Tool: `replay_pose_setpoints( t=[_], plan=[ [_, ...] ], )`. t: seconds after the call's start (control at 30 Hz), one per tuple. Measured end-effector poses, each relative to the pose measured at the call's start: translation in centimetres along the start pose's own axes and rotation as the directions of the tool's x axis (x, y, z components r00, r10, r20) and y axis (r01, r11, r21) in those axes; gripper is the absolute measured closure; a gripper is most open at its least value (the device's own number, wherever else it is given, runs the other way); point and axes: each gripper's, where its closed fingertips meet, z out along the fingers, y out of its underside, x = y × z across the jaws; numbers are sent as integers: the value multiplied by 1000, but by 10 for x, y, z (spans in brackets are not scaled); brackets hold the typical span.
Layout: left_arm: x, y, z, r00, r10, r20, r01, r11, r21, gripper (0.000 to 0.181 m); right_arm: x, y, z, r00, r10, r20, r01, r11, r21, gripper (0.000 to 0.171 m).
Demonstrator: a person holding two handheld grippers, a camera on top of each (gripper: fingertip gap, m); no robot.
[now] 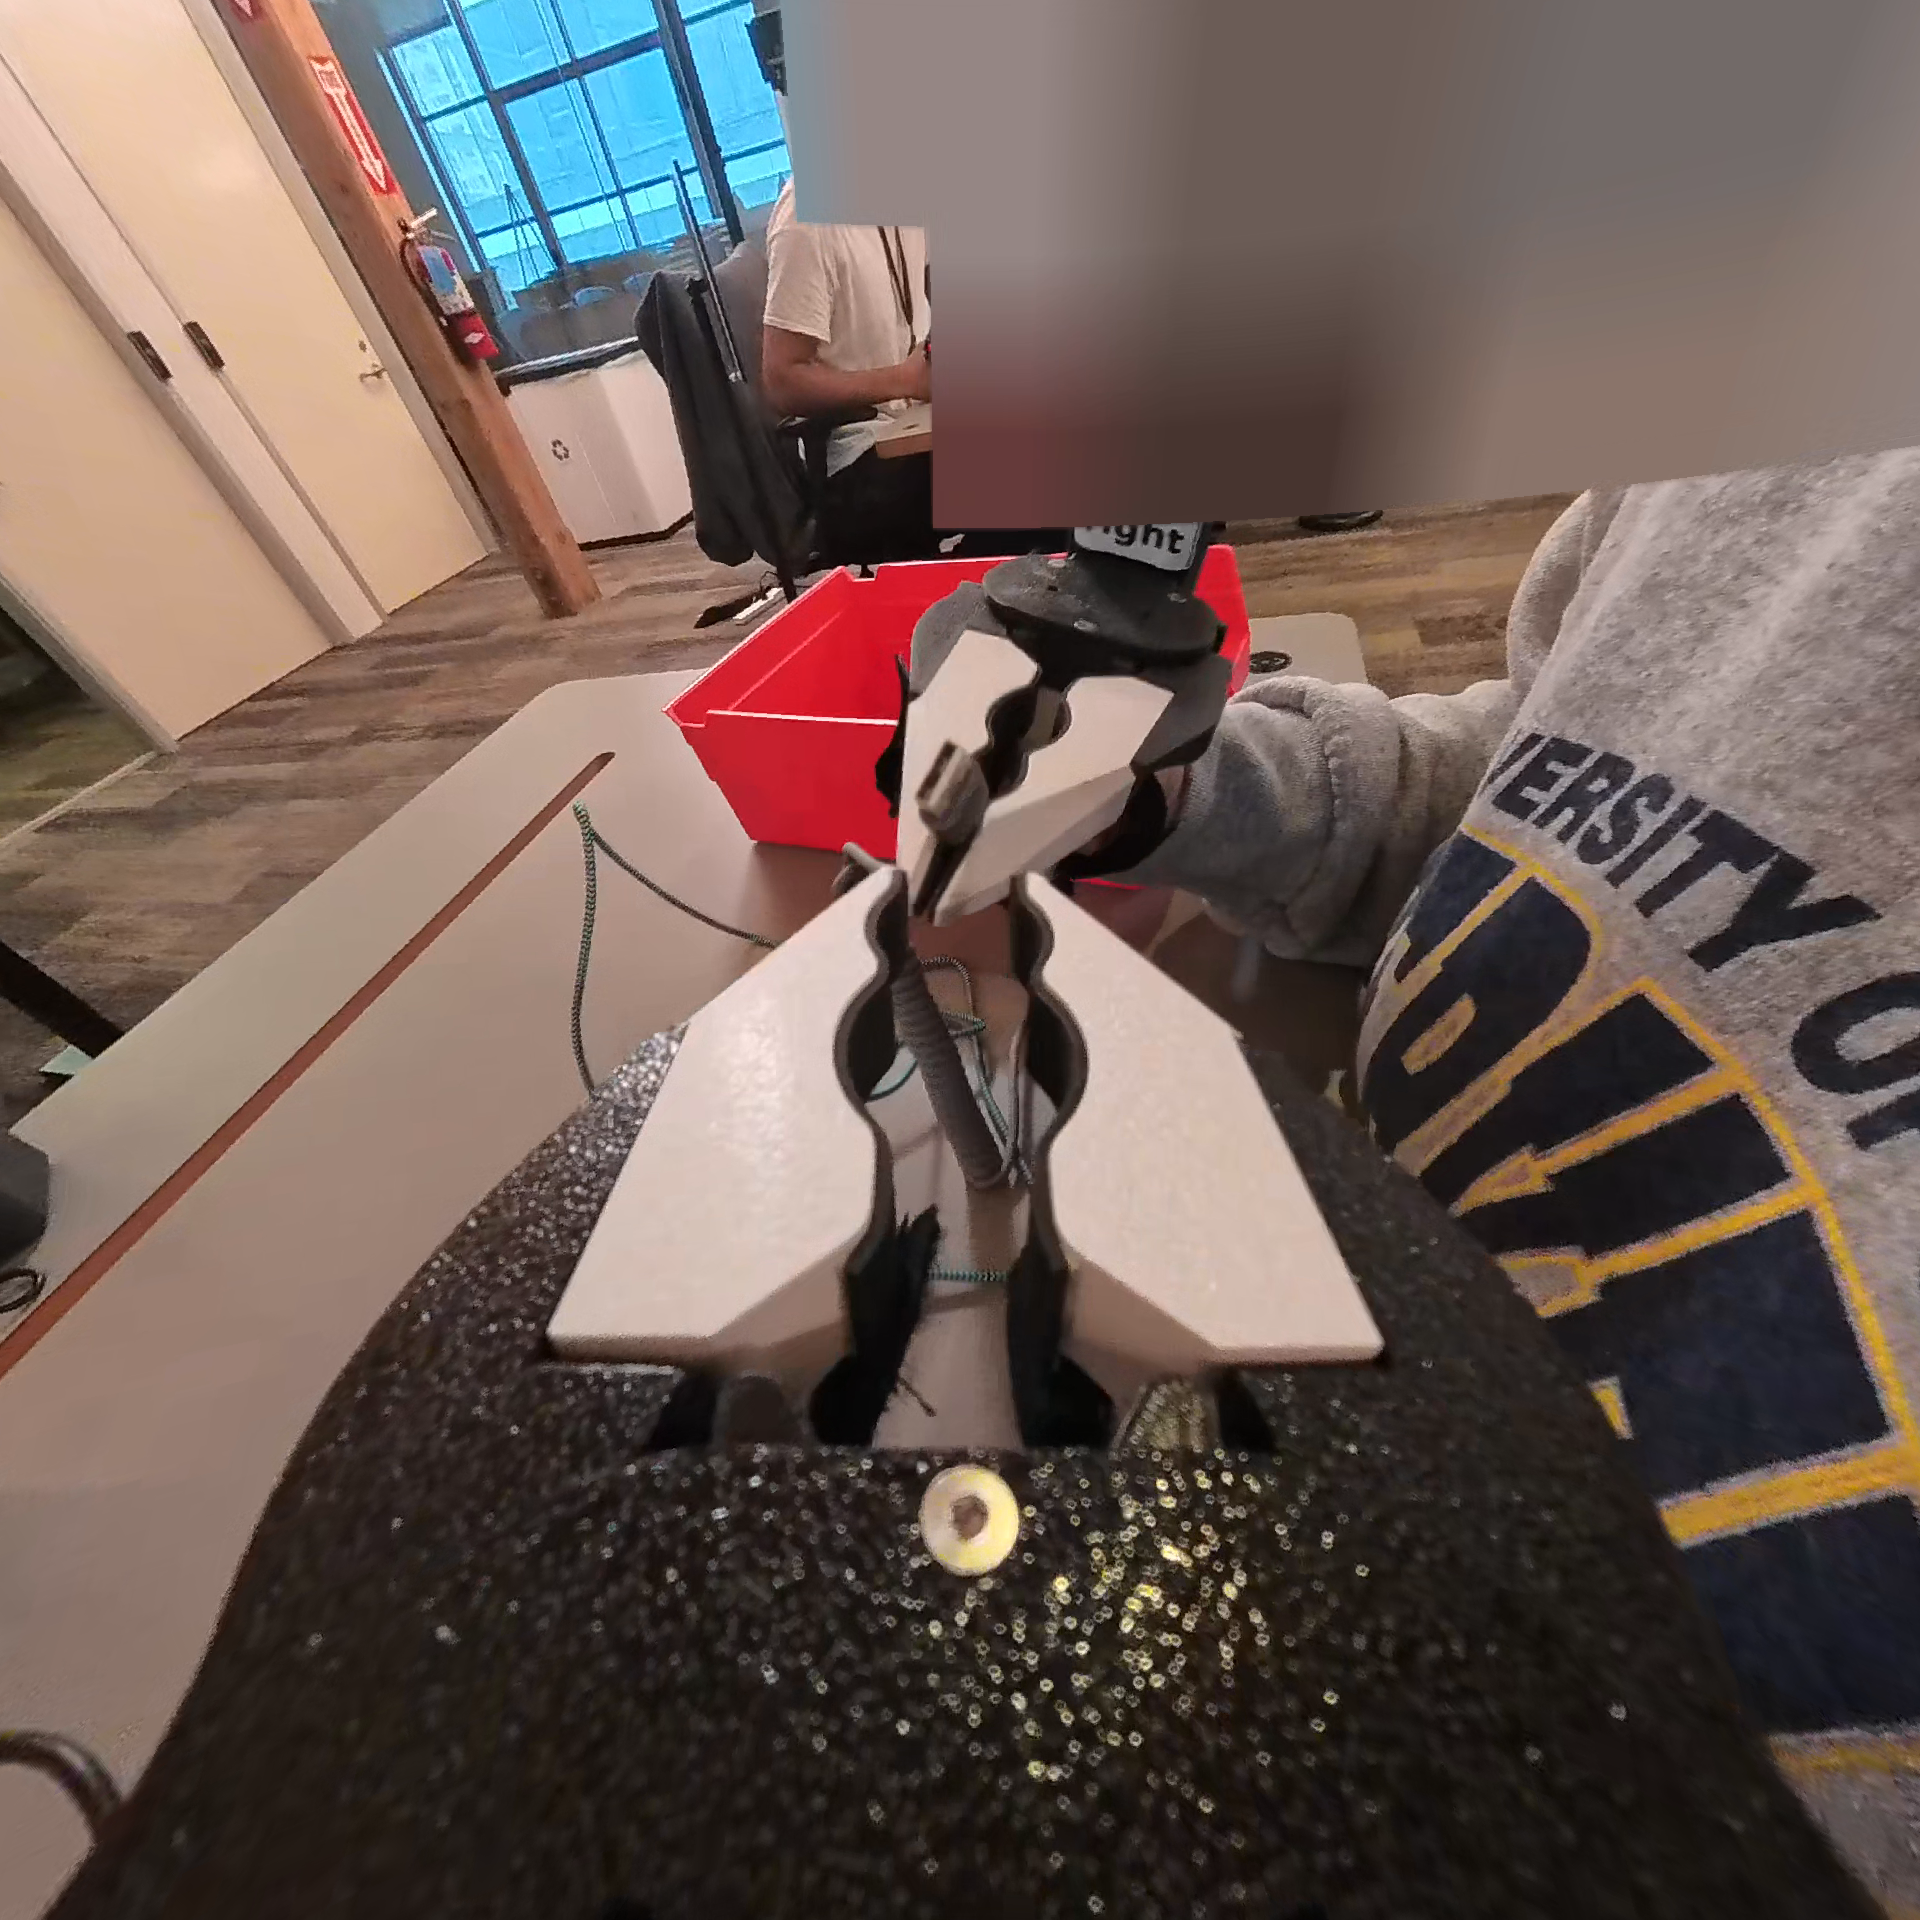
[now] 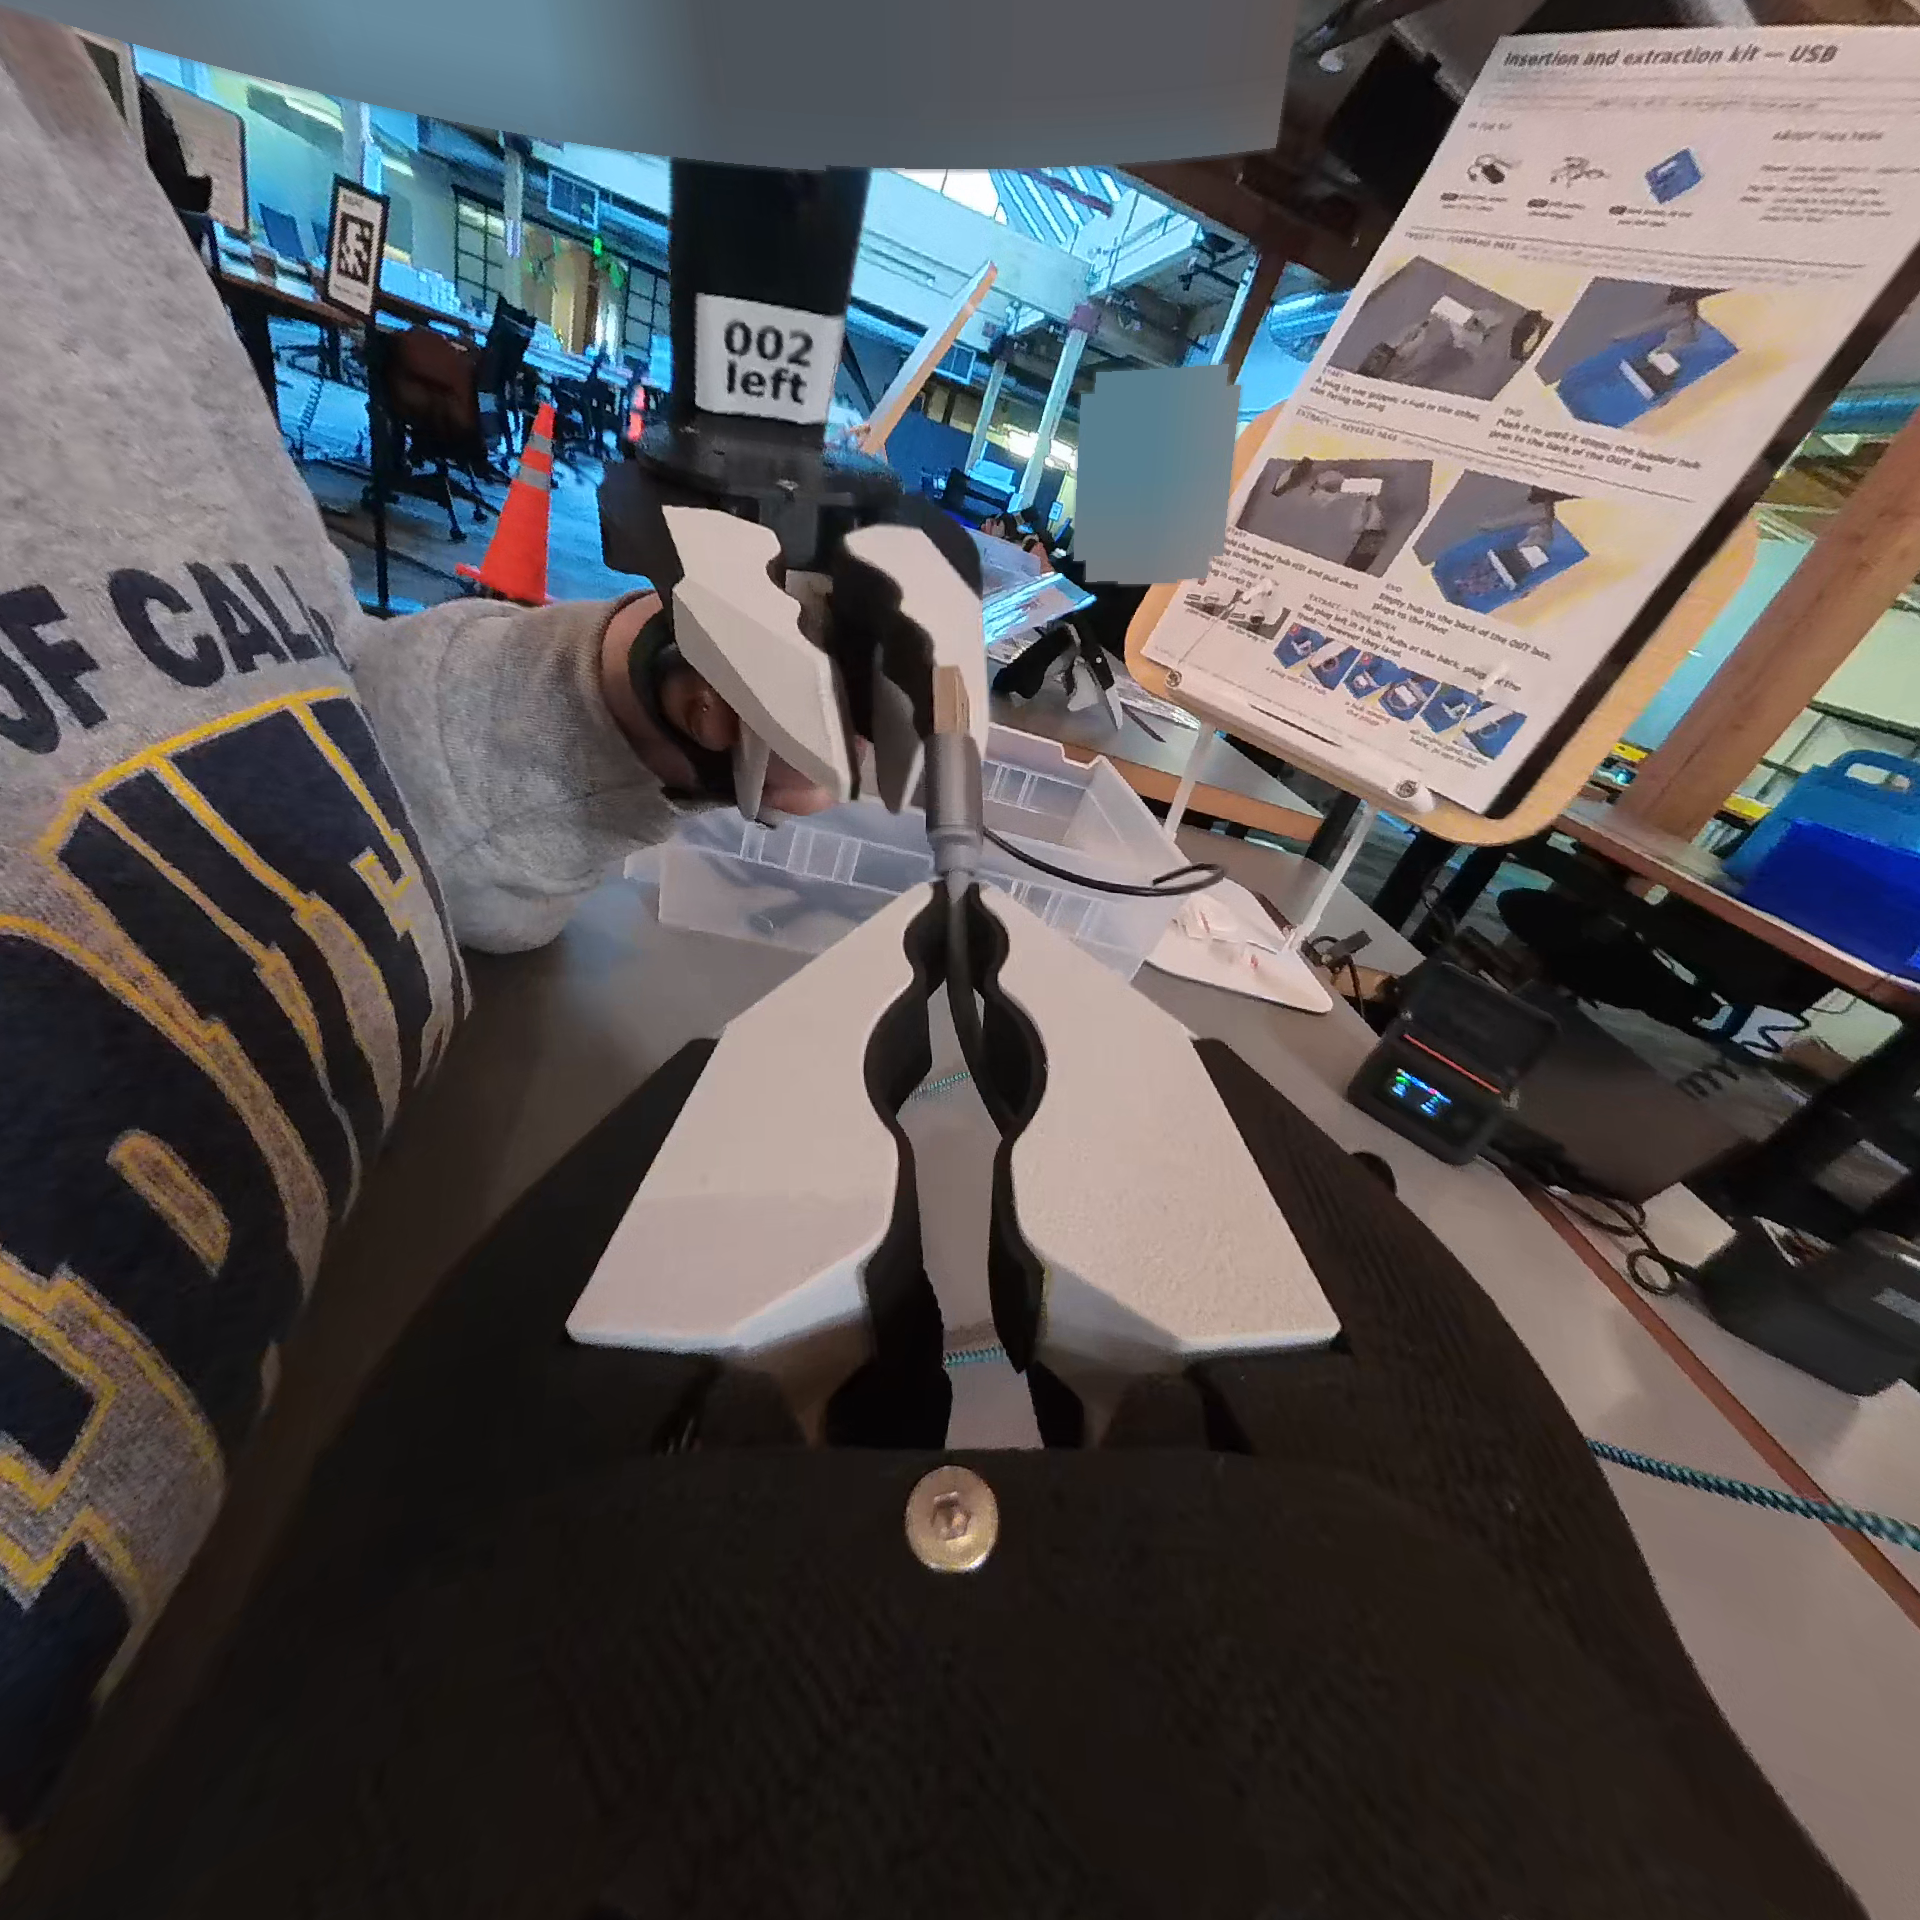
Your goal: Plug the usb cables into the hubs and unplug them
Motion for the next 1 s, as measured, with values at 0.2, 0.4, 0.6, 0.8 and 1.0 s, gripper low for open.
replay_pose_setpoints(
  t=[0.2, 0.4, 0.6, 0.8, 1.0],
  plan=[
    [1, 4, 4, 994, 106, 36, -106, 994, -7, 168, -9, 23, 6, 992, -125, 29, 128, 974, -187, 171],
    [5, 10, 4, 988, 155, 12, -155, 988, -25, 178, -9, 30, 4, 986, -164, 34, 167, 954, -250, 171],
    [0, 7, 4, 988, 148, 46, -149, 988, 30, 179, -1, 26, 5, 994, -110, -27, 102, 974, -203, 170],
    [-1, -9, -1, 999, 35, 9, -36, 979, 200, 179, -1, 9, 7, 998, 51, -29, -53, 997, -64, 169],
    [0, -23, -2, 1000, -26, -13, 29, 929, 370, 179, 1, -9, 1, 993, 121, -14, -119, 990, 74, 168]
  ],
)
